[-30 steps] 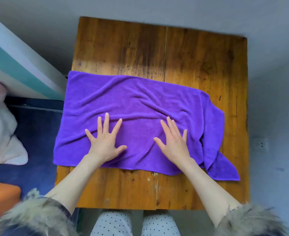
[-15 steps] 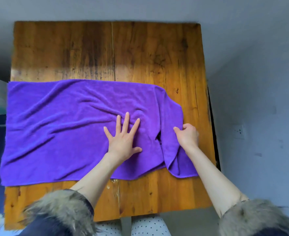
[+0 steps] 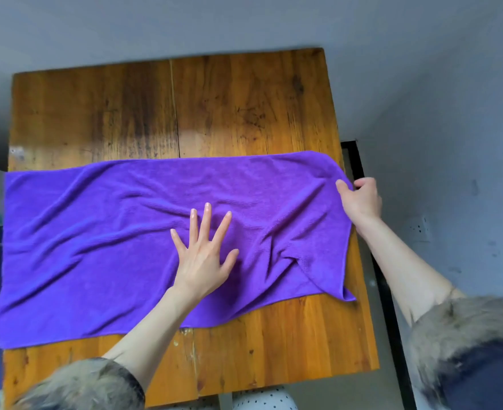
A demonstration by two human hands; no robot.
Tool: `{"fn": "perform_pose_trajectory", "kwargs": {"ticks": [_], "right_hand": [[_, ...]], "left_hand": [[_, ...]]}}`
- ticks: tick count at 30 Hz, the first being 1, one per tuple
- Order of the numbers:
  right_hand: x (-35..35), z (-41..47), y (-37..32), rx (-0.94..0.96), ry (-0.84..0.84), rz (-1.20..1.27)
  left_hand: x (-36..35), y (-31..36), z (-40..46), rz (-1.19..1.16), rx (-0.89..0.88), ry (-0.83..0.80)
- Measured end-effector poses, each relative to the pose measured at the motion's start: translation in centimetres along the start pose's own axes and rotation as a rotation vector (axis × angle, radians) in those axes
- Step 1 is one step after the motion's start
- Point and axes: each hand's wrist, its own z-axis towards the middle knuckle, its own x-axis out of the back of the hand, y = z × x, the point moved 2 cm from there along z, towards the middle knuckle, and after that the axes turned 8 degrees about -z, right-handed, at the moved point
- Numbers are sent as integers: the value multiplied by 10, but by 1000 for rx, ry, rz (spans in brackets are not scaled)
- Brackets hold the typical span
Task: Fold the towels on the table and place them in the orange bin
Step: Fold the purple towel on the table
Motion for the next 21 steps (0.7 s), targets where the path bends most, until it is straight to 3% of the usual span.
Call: {"fn": "perform_pose_trajectory", "kwargs": {"ticks": [7, 14, 21], "right_hand": [[-13, -47, 60, -82, -177, -109], [-26, -82, 92, -75, -294, -181], [2, -80, 130, -146, -91, -18]], "left_hand": [[-31, 32, -6, 113, -192, -103], [-40, 36, 2, 165, -138, -140], [-36, 44, 3, 95, -143, -159]]}}
